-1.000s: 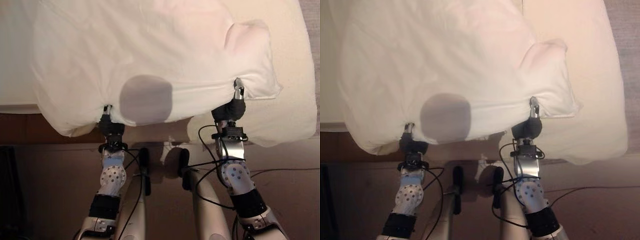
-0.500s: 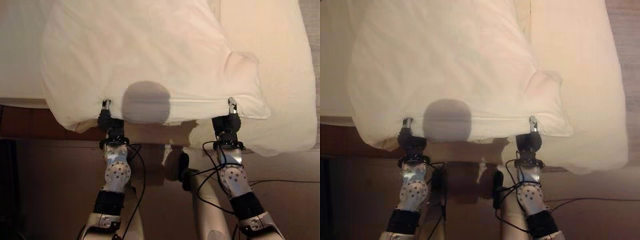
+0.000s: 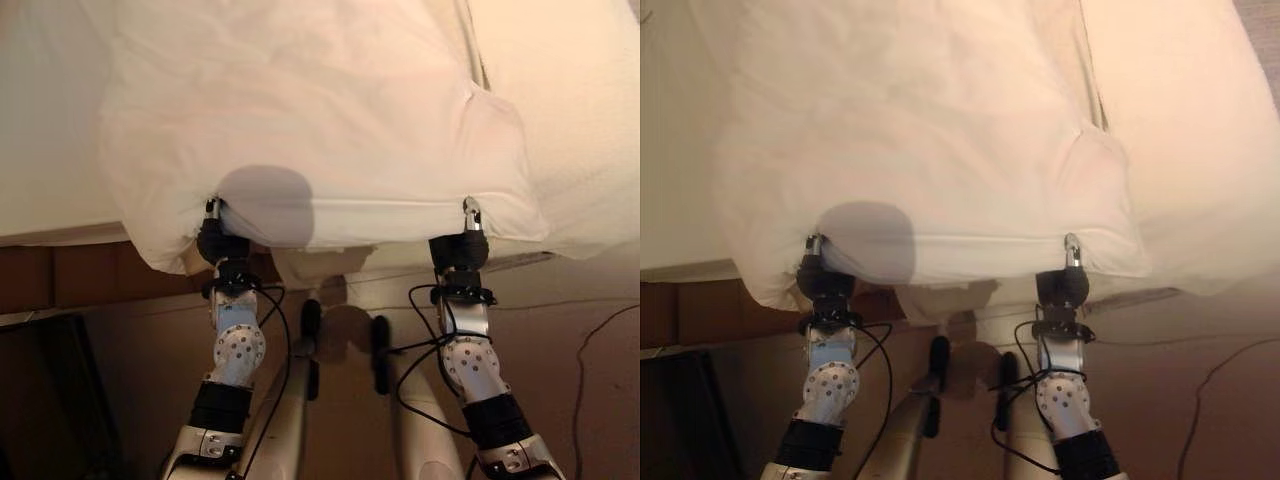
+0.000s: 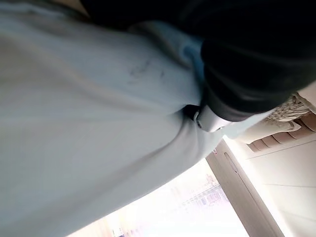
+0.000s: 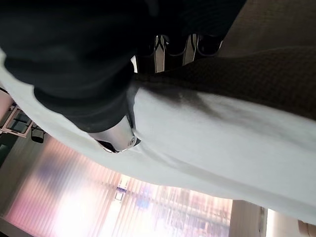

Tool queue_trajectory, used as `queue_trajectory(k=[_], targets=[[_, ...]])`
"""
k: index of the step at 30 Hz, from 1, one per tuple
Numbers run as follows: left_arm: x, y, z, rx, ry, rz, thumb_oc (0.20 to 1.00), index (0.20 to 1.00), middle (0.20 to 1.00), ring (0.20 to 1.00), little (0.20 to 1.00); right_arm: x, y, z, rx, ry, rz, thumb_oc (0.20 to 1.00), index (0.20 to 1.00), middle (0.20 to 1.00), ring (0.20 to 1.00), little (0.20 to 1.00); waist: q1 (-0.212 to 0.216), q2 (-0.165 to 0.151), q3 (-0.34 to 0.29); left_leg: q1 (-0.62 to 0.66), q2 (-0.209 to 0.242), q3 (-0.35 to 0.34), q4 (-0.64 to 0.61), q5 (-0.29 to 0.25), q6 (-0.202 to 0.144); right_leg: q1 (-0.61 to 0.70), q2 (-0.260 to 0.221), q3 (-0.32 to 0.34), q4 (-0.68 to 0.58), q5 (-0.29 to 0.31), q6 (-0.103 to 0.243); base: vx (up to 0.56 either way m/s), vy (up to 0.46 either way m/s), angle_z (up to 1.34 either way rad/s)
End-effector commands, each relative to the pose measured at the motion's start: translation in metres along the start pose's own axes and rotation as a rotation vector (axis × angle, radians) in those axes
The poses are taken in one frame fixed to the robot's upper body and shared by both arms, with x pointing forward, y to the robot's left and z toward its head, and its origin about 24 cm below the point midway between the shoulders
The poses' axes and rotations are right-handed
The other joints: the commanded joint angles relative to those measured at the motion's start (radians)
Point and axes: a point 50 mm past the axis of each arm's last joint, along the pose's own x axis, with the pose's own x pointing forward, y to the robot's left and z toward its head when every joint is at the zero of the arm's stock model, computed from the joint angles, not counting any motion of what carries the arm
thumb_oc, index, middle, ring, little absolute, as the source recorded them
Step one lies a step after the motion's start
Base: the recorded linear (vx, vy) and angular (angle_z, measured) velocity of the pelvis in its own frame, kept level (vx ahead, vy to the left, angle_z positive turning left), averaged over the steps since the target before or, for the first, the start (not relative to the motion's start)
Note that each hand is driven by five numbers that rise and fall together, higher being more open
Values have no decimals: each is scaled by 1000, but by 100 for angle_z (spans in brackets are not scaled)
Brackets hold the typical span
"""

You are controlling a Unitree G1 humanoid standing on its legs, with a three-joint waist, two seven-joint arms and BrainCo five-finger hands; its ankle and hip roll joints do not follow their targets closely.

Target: Make the bed

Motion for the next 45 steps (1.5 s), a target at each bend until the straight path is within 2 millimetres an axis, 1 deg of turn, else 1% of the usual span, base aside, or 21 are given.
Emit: queue_trajectory(k=[1,9,13,14,17,18,19,21,25,26,27,29,30,31,32,33,34,35,36,39,45], targets=[[5,-4,54,56,-219,-46,200,200,200,200,200,-16,-11,45,-25,-211,-20,200,200,200,200,200,-19,7,-115,36,-39,86,41,-102,7,36,18,1,-201,145,109,-21,-4,8],[-2,6,41,-16,-196,20,200,200,200,200,200,-11,-17,52,-87,-184,-40,200,200,200,200,200,-19,33,-102,-28,-24,117,248,-118,-65,120,-18,-27,-237,139,89,-58,-64,17],[0,0,45,-18,-222,-8,200,200,200,200,200,-9,-17,52,-93,-177,-36,200,200,200,200,200,-14,-12,-115,-10,108,30,202,-115,-46,117,-48,1,-228,127,87,-18,-3,19],[0,0,46,-18,-223,-8,200,200,200,200,200,-9,-16,51,-92,-176,-35,200,200,200,200,200,-16,-14,-118,-13,106,29,197,-108,-46,113,-50,0,-230,131,86,-4,38,22],[1,-11,58,-9,-281,-53,200,200,200,200,200,-9,-19,44,-61,-159,-44,200,200,200,200,200,8,-28,-117,40,291,-79,-30,63,-85,72,-54,-2,-131,76,81,13,122,22],[1,-11,58,-8,-281,-52,200,200,200,200,200,-9,-19,44,-61,-159,-44,200,200,200,200,200,7,-29,-117,47,293,-78,-44,70,-87,70,-53,-3,-126,73,79,29,306,25],[3,-11,60,-7,-287,-57,200,200,200,200,200,-11,-19,41,-50,-151,-44,200,200,200,200,200,16,-21,-122,73,357,-70,-177,123,-123,52,-65,-6,-76,40,94,31,222,16],[6,-13,58,-5,-270,-75,200,200,200,200,200,-12,-18,35,-37,-130,-33,200,200,200,200,200,22,-3,-122,97,378,-32,-216,116,-143,21,-85,-15,-41,41,120,-10,460,4],[13,-18,52,-6,-237,-111,200,200,200,200,200,-13,-15,33,-8,-143,-7,200,200,200,200,200,23,-9,-102,20,311,-4,-101,73,-142,39,-184,-12,-120,111,185,-23,511,-4],[14,-15,50,5,-218,-107,200,200,200,200,200,-16,-17,36,-6,-155,-13,200,200,200,200,200,16,-12,-106,-7,260,19,-23,25,-139,90,-257,-20,-215,171,224,48,364,41],[14,-15,51,5,-218,-107,200,200,200,200,200,-15,-17,36,-6,-155,-12,200,200,200,200,200,14,-11,-109,-15,258,16,-17,26,-137,90,-258,-22,-224,178,225,104,616,73],[13,-11,46,9,-188,-107,200,200,200,200,200,-17,-14,37,-16,-163,1,200,200,200,200,200,3,-5,-119,-38,187,53,69,-40,-109,146,-379,-23,-365,348,260,140,763,81],[10,-6,48,30,-182,-100,200,200,200,200,200,-16,-9,32,-23,-140,18,200,200,200,200,200,17,-4,-127,-36,166,96,120,-93,-77,164,-453,-92,-472,439,243,164,997,48],[7,-1,49,81,-167,-89,200,200,200,200,200,-15,-10,30,-22,-131,21,200,200,200,200,200,33,-7,-133,-34,161,130,149,-123,-65,184,-468,-183,-502,442,244,119,917,3],[6,-2,48,93,-160,-98,200,200,200,200,200,-16,-12,29,-35,-123,11,200,200,200,200,200,28,-9,-135,-32,146,130,153,-125,-52,190,-427,-179,-464,371,218,29,412,-79],[6,-2,48,94,-160,-98,200,200,200,200,200,-16,-12,29,-35,-122,12,200,200,200,200,200,26,-11,-137,-36,143,129,152,-122,-51,183,-429,-178,-459,369,218,5,511,-107],[7,0,45,82,-144,-91,200,200,200,200,200,-16,-12,30,-34,-125,18,200,200,200,200,200,9,-13,-135,2,99,151,105,-116,-33,157,-300,-153,-370,250,185,6,477,-86],[7,0,44,83,-139,-90,200,200,200,200,200,-16,-13,29,-41,-122,12,200,200,200,200,200,8,-15,-134,31,81,165,67,-108,-33,135,-237,-157,-335,205,173,6,474,-36],[7,0,44,83,-139,-90,200,200,200,200,200,-16,-13,29,-41,-122,12,200,200,200,200,200,8,-16,-134,31,80,166,63,-103,-33,132,-238,-156,-333,205,172,15,244,0],[3,3,38,103,-108,-64,200,200,200,200,200,-22,-17,27,-40,-128,-14,200,200,200,200,200,-12,-29,-126,109,37,178,-42,-72,-32,107,-79,-127,-272,160,146,31,246,-3],[-3,13,27,114,-58,-15,200,200,200,200,200,-29,-26,37,-77,-139,-49,200,200,200,200,200,-39,-3,-139,124,-4,172,-88,-58,-9,93,3,4,-311,188,140,46,84,-8]])
